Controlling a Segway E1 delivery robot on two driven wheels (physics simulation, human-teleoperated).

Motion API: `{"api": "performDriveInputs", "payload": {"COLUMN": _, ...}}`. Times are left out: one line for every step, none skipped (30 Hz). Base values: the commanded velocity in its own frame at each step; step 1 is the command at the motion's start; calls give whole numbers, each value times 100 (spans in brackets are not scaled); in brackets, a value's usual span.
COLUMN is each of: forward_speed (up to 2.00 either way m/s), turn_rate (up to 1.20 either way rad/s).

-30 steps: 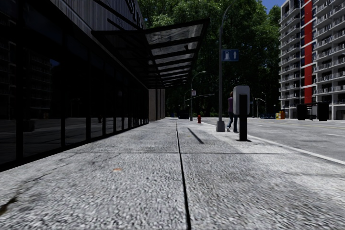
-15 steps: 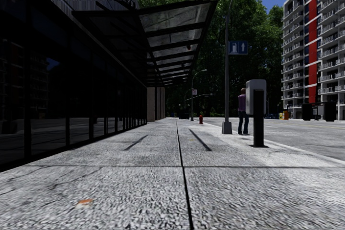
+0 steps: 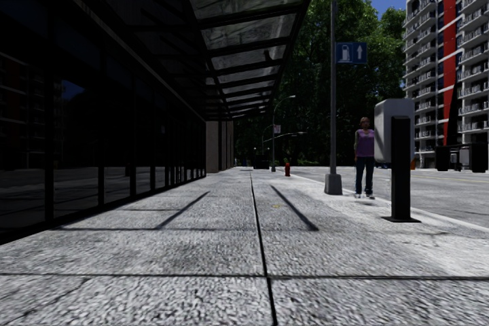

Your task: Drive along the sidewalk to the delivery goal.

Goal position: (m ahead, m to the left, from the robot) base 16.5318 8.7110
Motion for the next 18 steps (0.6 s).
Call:
{"api": "performDriveInputs", "payload": {"forward_speed": 200, "turn_rate": 0}}
{"api": "performDriveInputs", "payload": {"forward_speed": 200, "turn_rate": 0}}
{"api": "performDriveInputs", "payload": {"forward_speed": 200, "turn_rate": 0}}
{"api": "performDriveInputs", "payload": {"forward_speed": 200, "turn_rate": 0}}
{"api": "performDriveInputs", "payload": {"forward_speed": 200, "turn_rate": 0}}
{"api": "performDriveInputs", "payload": {"forward_speed": 200, "turn_rate": 0}}
{"api": "performDriveInputs", "payload": {"forward_speed": 200, "turn_rate": 0}}
{"api": "performDriveInputs", "payload": {"forward_speed": 200, "turn_rate": 0}}
{"api": "performDriveInputs", "payload": {"forward_speed": 200, "turn_rate": 0}}
{"api": "performDriveInputs", "payload": {"forward_speed": 200, "turn_rate": 0}}
{"api": "performDriveInputs", "payload": {"forward_speed": 200, "turn_rate": 0}}
{"api": "performDriveInputs", "payload": {"forward_speed": 200, "turn_rate": 0}}
{"api": "performDriveInputs", "payload": {"forward_speed": 200, "turn_rate": 0}}
{"api": "performDriveInputs", "payload": {"forward_speed": 200, "turn_rate": 0}}
{"api": "performDriveInputs", "payload": {"forward_speed": 200, "turn_rate": 0}}
{"api": "performDriveInputs", "payload": {"forward_speed": 200, "turn_rate": 0}}
{"api": "performDriveInputs", "payload": {"forward_speed": 200, "turn_rate": 0}}
{"api": "performDriveInputs", "payload": {"forward_speed": 200, "turn_rate": 0}}
